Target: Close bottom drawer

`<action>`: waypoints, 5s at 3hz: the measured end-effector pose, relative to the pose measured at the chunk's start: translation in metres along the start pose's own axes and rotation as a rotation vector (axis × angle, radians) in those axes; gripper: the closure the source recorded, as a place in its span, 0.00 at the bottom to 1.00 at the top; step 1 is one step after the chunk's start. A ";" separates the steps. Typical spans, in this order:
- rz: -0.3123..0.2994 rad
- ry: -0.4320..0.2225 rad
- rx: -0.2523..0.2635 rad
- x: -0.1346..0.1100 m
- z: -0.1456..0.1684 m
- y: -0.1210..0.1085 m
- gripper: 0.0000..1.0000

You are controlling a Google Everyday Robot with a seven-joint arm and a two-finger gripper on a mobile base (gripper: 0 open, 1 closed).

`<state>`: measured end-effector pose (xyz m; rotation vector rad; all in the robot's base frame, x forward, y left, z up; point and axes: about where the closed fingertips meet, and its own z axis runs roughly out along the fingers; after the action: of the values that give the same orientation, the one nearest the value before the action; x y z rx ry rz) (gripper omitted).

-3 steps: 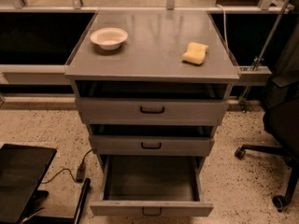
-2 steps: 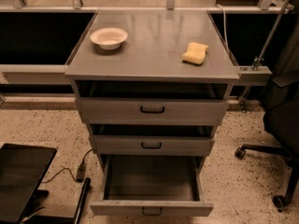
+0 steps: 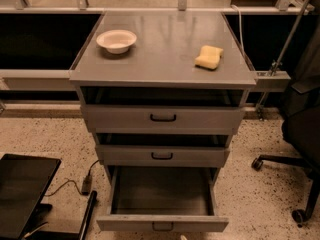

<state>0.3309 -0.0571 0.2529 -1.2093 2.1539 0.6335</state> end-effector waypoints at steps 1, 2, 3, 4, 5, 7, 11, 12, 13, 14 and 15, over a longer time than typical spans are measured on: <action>0.025 -0.019 0.042 0.026 -0.023 -0.027 0.00; 0.081 -0.059 0.042 0.060 -0.038 -0.064 0.00; 0.125 -0.081 0.007 0.078 -0.032 -0.101 0.00; 0.168 -0.075 -0.051 0.090 -0.002 -0.129 0.00; 0.184 -0.086 -0.088 0.091 0.035 -0.159 0.00; 0.148 -0.147 -0.011 0.073 0.066 -0.202 0.00; 0.062 -0.062 0.112 0.004 0.108 -0.260 0.00; 0.062 -0.062 0.112 0.004 0.108 -0.260 0.00; 0.073 -0.065 0.156 0.005 0.104 -0.281 0.00; 0.119 -0.091 0.169 0.012 0.113 -0.298 0.00; 0.121 -0.112 0.197 0.007 0.115 -0.316 0.00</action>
Offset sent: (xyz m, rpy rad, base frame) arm 0.0471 -0.1532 -0.0378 0.1427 0.0236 -0.1415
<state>0.6332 -0.1373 0.1283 -0.9248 2.1499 0.5129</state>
